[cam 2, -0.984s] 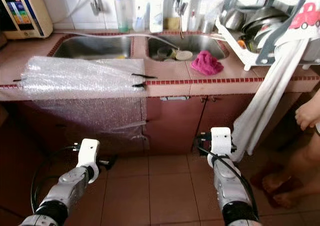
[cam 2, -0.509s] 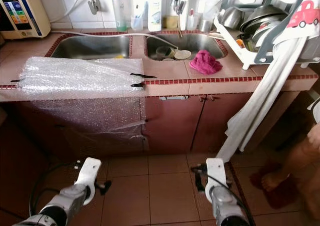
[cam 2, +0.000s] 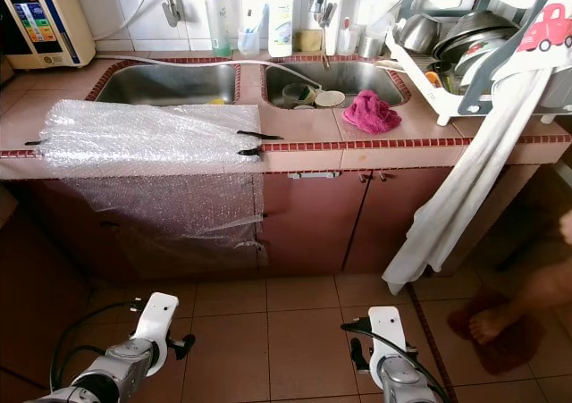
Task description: Kitchen organization
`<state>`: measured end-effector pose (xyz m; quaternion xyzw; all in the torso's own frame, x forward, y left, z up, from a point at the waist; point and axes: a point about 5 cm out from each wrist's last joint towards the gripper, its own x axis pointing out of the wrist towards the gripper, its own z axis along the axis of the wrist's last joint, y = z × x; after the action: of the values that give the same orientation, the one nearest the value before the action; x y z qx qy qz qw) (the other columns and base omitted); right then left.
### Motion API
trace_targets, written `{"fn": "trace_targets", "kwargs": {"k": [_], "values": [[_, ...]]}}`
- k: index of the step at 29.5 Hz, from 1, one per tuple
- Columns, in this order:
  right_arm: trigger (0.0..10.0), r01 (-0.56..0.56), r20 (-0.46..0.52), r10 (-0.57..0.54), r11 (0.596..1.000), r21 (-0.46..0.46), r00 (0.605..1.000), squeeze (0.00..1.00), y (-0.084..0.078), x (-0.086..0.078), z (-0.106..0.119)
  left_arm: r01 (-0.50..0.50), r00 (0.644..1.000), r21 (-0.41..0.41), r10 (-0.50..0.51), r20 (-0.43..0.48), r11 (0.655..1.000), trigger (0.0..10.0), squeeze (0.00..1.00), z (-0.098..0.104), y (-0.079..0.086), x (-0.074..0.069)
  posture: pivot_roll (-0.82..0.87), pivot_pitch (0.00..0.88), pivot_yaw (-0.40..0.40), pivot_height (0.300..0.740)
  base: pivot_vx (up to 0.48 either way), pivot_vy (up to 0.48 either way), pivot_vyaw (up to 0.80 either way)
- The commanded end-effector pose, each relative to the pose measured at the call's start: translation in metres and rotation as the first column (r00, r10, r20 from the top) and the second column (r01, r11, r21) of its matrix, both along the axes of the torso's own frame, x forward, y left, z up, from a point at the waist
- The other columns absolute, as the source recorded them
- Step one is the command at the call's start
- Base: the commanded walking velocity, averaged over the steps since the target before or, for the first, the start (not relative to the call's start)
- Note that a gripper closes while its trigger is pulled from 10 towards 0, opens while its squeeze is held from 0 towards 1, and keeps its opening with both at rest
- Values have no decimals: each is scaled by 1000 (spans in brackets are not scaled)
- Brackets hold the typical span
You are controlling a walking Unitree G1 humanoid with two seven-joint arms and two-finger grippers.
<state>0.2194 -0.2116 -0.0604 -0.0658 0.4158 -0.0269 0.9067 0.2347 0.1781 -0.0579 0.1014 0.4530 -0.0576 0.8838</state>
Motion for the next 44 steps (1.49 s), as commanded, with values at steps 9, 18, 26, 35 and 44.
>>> {"fn": "trace_targets", "kwargs": {"k": [9,18,26,35,44], "values": [[10000,-23,-11,23,1000,-16,1000,0,-1,-2,-1,104,992,69,-109,65,992,10000,0,9,-5,13,-15,0,5,740,0,0,-763],[10000,-32,-19,31,999,-25,999,0,-2,-5,-3,155,984,84,-161,79,984,10000,0,12,-11,18,-15,0,7,740,0,0,-763],[10000,-38,-29,37,999,-35,999,0,-3,-8,-4,165,983,74,-170,67,983,10000,0,11,-13,17,-19,0,7,740,0,0,-761],[10000,-38,-28,37,999,-34,999,0,-2,-8,-4,161,985,85,-165,45,983,10000,0,8,-6,12,-18,0,11,740,0,0,-762],[10000,-41,-36,39,998,-40,999,0,-3,-10,-5,166,984,98,-172,51,981,10000,0,9,-4,13,-9,0,9,740,0,0,-763]]}}
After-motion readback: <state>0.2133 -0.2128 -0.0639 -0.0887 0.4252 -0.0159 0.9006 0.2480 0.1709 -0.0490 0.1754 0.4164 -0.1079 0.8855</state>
